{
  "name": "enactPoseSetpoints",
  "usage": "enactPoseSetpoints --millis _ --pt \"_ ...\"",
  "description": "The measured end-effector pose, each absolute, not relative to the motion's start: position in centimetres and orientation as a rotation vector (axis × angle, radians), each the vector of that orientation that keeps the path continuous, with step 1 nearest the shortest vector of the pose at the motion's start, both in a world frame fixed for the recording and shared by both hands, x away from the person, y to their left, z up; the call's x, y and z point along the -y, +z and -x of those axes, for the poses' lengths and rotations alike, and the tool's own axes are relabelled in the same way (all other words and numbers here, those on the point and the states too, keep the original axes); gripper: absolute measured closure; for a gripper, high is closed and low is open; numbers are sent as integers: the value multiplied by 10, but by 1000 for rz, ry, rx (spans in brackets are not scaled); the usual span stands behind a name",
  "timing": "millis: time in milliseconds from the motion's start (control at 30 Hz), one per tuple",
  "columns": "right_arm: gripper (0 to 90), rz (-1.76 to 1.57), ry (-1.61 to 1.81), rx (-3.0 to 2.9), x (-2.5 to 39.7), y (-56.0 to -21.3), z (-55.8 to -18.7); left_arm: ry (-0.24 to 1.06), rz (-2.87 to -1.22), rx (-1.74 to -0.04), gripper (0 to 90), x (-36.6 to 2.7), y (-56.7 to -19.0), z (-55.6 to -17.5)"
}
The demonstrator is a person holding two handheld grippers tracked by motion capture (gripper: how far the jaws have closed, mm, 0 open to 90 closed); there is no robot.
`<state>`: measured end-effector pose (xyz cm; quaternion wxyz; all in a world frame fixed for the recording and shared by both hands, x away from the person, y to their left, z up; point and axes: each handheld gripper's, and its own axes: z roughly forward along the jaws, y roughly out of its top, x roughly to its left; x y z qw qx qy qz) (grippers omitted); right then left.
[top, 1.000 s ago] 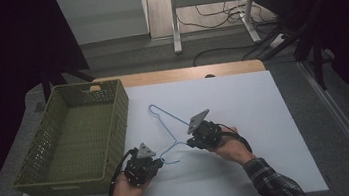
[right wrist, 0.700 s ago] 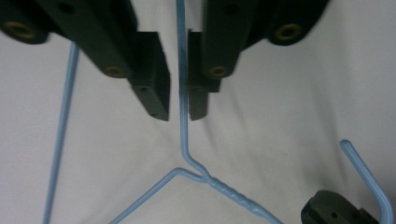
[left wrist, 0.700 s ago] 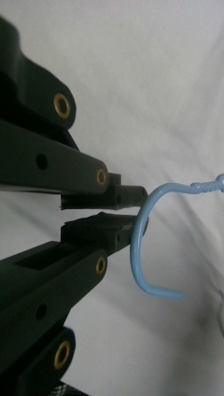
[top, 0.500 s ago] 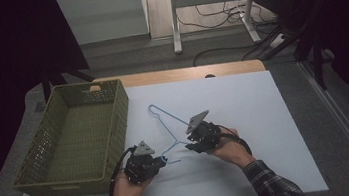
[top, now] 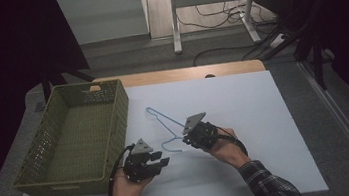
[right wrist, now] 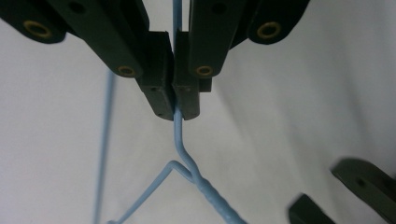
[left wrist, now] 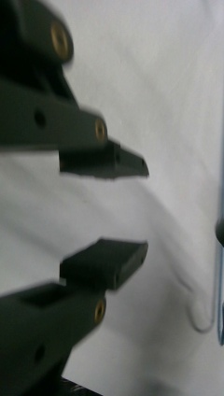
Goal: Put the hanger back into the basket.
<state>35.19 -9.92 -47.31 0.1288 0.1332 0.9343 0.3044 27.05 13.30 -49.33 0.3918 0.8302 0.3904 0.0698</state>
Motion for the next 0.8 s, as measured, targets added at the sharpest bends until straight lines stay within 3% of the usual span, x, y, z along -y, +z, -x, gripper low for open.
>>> enactPoseSetpoints --millis 167,300,500,800 --pt "868 -428 988 -2742 108 -457 -351 222 -2095 -924 338 -139 -480 -273" --pt "867 -452 1043 -2769 113 -449 -349 267 -2092 -885 327 -141 -469 -274" --pt "867 -455 1101 -2795 116 -437 -345 270 -2059 -747 423 -134 -451 -284" --pt "866 -442 1107 -2824 114 -434 -344 315 -2026 -606 689 -120 -436 -292"
